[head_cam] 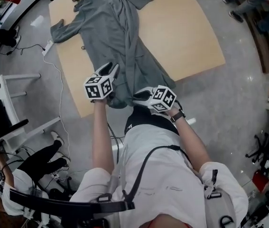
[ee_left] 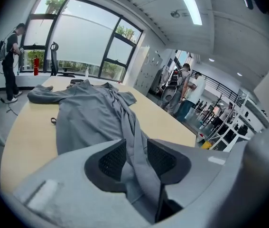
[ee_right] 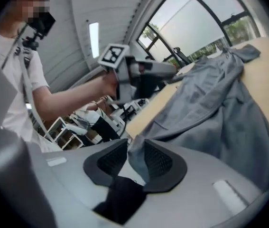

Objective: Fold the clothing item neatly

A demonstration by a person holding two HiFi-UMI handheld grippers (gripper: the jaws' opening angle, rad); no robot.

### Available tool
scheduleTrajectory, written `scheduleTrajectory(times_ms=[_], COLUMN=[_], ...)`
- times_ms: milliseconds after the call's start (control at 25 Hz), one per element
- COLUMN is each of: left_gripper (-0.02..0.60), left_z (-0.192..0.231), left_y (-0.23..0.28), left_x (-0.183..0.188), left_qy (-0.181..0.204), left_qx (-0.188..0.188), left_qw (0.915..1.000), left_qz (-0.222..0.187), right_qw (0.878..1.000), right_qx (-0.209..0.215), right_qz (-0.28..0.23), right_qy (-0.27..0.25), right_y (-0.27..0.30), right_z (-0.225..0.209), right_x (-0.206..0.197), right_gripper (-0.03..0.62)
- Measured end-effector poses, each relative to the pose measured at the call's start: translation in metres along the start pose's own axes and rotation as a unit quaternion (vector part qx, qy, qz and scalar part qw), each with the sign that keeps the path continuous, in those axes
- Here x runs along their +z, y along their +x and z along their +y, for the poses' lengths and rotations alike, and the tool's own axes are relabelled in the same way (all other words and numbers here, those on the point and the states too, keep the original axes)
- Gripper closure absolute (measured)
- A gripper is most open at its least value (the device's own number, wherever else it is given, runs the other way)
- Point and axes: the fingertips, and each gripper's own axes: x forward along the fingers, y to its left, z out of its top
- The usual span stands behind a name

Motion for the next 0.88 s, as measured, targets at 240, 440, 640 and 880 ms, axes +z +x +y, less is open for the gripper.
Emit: scheduleTrajectory(times_ms=[240, 440, 640, 880], left_gripper=[0.436, 0.437, 0.437, 0.436], left_z=[0.012, 0.036, 0.075, 0.131], left_y=[0.044, 0.116, 0.215, 0.321], left_x=[0.018, 0.099, 0.214, 0.279], left_qy=[0.047, 0.075, 0.022, -0.06], left_qx=[-0.002, -0.013, -0.027, -0.019], left_qw=[0.9984, 0.9969, 0.9993, 0.9978], left_qz=[0.033, 0.02, -0.014, 0.02], right_qw=[0.997, 0.987, 0.955, 0.91], right_qx=[-0.058, -0.124, -0.257, -0.373], right_qz=[0.002, -0.079, -0.132, -0.149], right_qy=[0.05, 0.065, 0.072, 0.103], right_y=[0.016, -0.012, -0.042, -0.075], right_z=[-0.036, -0.08, -0.169, -0.271], right_x=[-0.018, 0.039, 0.109, 0.167], right_gripper=[0.347, 0.365, 0.379, 0.362])
